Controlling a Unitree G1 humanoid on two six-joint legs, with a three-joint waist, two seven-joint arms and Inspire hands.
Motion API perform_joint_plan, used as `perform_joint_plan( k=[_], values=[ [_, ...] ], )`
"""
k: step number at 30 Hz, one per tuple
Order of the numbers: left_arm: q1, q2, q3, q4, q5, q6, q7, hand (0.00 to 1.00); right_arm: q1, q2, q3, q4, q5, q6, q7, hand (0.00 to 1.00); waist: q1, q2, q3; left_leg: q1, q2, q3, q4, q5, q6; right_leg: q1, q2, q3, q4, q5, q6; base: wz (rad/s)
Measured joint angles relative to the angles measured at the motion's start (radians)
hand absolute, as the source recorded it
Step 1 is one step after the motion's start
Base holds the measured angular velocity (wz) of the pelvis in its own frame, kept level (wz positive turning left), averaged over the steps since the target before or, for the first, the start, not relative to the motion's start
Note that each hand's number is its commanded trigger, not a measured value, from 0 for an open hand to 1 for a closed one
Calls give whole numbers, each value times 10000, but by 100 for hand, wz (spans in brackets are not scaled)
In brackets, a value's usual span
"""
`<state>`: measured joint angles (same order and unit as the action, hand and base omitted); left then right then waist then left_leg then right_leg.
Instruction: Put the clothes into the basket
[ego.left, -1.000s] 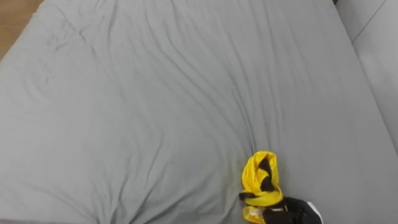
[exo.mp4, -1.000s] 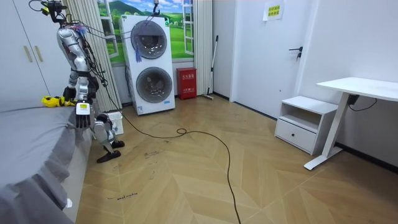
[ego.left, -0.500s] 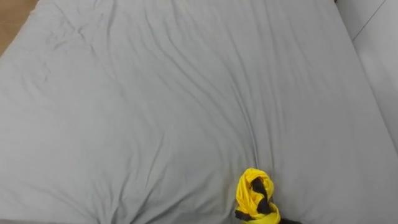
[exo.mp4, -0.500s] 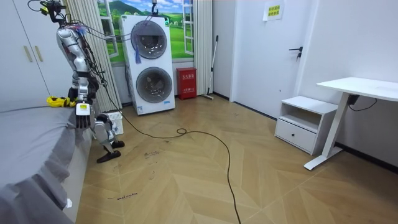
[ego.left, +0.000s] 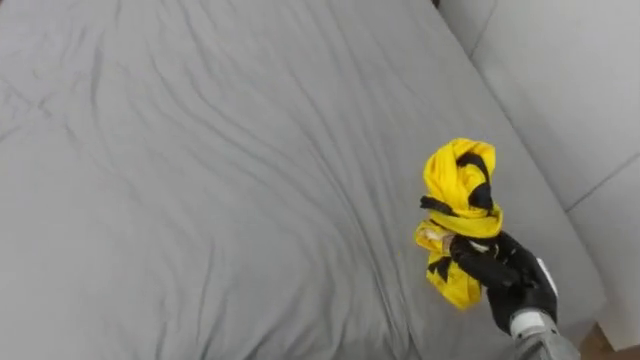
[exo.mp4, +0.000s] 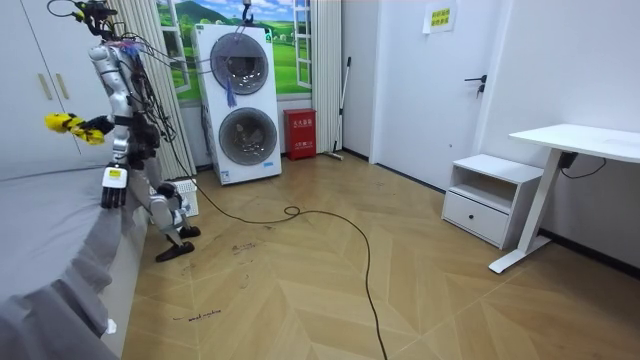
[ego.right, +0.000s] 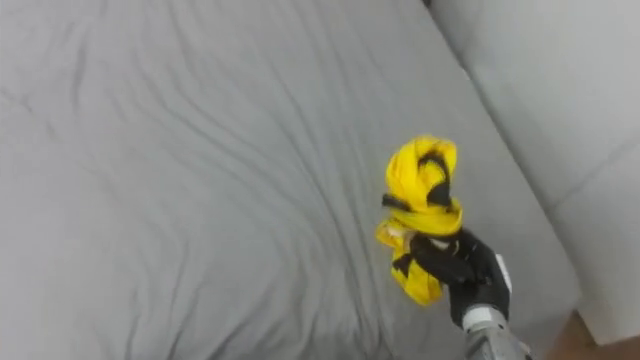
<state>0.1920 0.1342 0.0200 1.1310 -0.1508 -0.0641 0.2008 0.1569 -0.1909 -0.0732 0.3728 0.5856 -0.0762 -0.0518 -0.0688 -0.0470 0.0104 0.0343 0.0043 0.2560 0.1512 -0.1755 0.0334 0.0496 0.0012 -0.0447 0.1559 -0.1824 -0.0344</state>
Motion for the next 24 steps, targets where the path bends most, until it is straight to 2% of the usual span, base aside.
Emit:
perform_joint_plan(
  k=[3,5,9,11,13,16,21,24],
  values=[
    [99,-53,208,1,10,369,96,0,158,2,-497,77,77,124,-179,100,-350,32,2,117,25,227,-21,-8,-6,3,17,210,51,6,2,-25],
    [99,-73,354,-5,10,602,122,0,287,3,-830,76,223,152,-274,100,-424,70,-4,163,90,473,-52,-19,-25,-108,21,415,172,9,-4,-30],
    [113,-73,417,-8,13,1226,503,0,377,-2,-1210,74,-1,300,-380,100,-799,76,5,242,197,898,-56,-58,-92,-270,198,876,182,63,-76,-36],
    [162,-74,406,-1,32,1479,631,0,518,-1,-1372,75,-342,515,-359,100,-966,99,16,271,241,1081,-16,-66,-109,-307,270,1122,182,74,-95,-34],
    [250,-72,404,-1,32,1497,656,0,708,-2,-1484,75,-380,636,-380,100,-977,110,18,320,364,1257,9,-81,-134,-323,344,1265,198,111,-103,-24],
    [342,-70,404,-3,32,1553,752,0,899,-2,-1494,87,-349,772,-332,100,-1198,120,19,306,370,1304,27,-88,-144,-343,362,1334,165,184,-105,-11],
    [448,-64,343,-12,31,1642,792,0,892,-4,-1680,660,-230,992,-335,100,-1277,167,14,210,370,1565,14,-88,-143,-545,439,1533,173,274,-94,-14],
    [461,-10,347,-34,32,1694,680,0,726,-125,-1971,1208,-242,1027,-351,100,-1427,271,-8,-93,380,1551,147,-106,-118,-766,438,1521,180,319,-85,-2]
  ],
)
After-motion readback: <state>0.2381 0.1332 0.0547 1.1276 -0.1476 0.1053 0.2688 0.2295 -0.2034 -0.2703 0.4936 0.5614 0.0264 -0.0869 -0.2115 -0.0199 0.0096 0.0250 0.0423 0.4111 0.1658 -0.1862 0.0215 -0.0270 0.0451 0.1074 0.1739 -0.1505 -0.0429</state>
